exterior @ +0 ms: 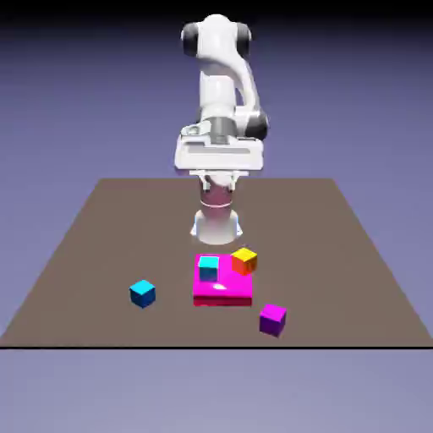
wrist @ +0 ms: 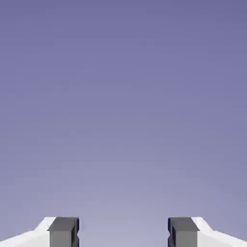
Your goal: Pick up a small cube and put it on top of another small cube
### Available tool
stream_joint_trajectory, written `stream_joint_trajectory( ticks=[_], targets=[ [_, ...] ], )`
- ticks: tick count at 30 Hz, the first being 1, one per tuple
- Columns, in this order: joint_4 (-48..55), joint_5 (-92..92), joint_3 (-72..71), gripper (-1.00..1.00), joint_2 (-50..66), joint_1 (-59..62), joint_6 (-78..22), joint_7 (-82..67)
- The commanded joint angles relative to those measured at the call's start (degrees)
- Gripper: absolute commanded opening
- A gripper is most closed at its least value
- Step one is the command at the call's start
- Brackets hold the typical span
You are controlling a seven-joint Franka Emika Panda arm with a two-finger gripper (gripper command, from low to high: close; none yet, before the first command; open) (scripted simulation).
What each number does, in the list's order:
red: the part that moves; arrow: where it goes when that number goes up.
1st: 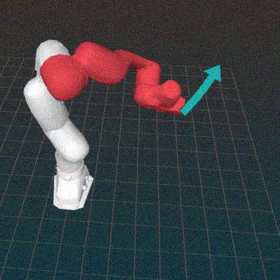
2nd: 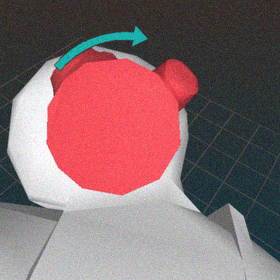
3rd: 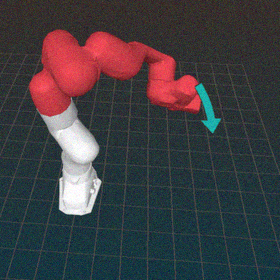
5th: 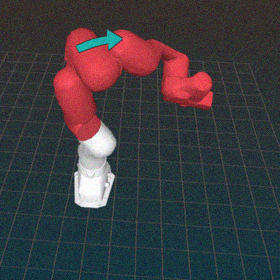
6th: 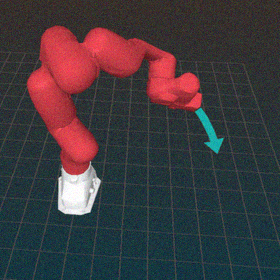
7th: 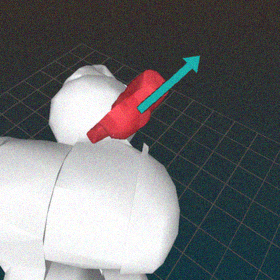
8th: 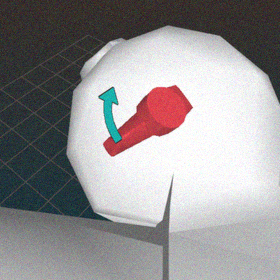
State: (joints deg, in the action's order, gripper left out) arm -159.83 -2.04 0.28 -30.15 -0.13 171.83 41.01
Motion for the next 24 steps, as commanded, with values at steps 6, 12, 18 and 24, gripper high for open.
stream_joint_trajectory(
  ticks=[6, 12, 18, 24],
  targets=[
    [5.81, -10.16, 1.42, 0.0, 12.46, 2.77, -10.84, -7.2],
    [11.63, -20.32, 2.83, 0.0, 24.92, 5.55, -21.68, -14.39],
    [17.44, -30.48, 4.25, 0.0, 37.38, 8.32, -32.52, -21.59],
    [22.11, -38.65, 5.39, 0.0, 47.4, 10.55, -41.24, -27.37]
  ],
)
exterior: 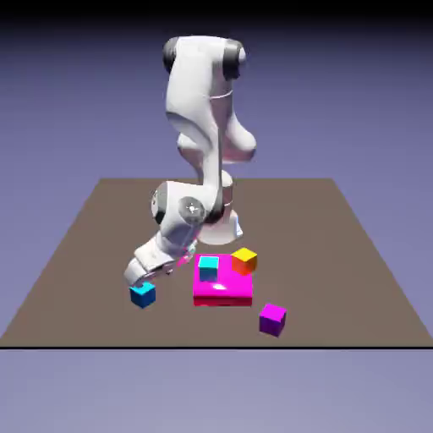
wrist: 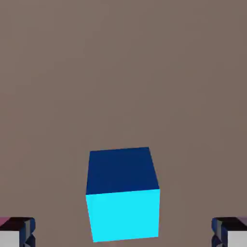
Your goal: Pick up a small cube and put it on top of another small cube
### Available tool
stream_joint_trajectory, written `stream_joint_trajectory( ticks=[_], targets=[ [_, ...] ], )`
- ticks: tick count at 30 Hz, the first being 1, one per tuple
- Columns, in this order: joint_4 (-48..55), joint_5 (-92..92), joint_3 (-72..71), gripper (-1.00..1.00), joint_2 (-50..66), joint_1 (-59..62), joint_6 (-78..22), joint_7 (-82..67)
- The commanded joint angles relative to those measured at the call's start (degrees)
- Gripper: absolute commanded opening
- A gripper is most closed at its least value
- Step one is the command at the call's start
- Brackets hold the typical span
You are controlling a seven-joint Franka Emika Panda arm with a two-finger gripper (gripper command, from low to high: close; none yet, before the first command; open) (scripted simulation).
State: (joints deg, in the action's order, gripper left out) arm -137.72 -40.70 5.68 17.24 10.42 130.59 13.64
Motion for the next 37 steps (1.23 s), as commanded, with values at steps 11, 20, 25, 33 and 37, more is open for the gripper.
stream_joint_trajectory(
  ticks=[11, 20, 25, 33, 37],
  targets=[
    [0.03, -0.33, 0.18, -1.0, 0.5, 0.07, 0.47, 0.26],
    [-1.87, 13.77, 0.65, -1.0, -13.57, -18.19, -16.16, 5.18],
    [-2.71, 19.97, 0.94, -1.0, -19.68, -26.39, -23.44, 7.52],
    [-7.23, 17.75, 2.15, 1.0, -16.19, -25.2, -15.38, 8.98],
    [-2.72, 19.97, 0.94, 1.0, -19.68, -26.39, -23.44, 7.52]
  ],
)
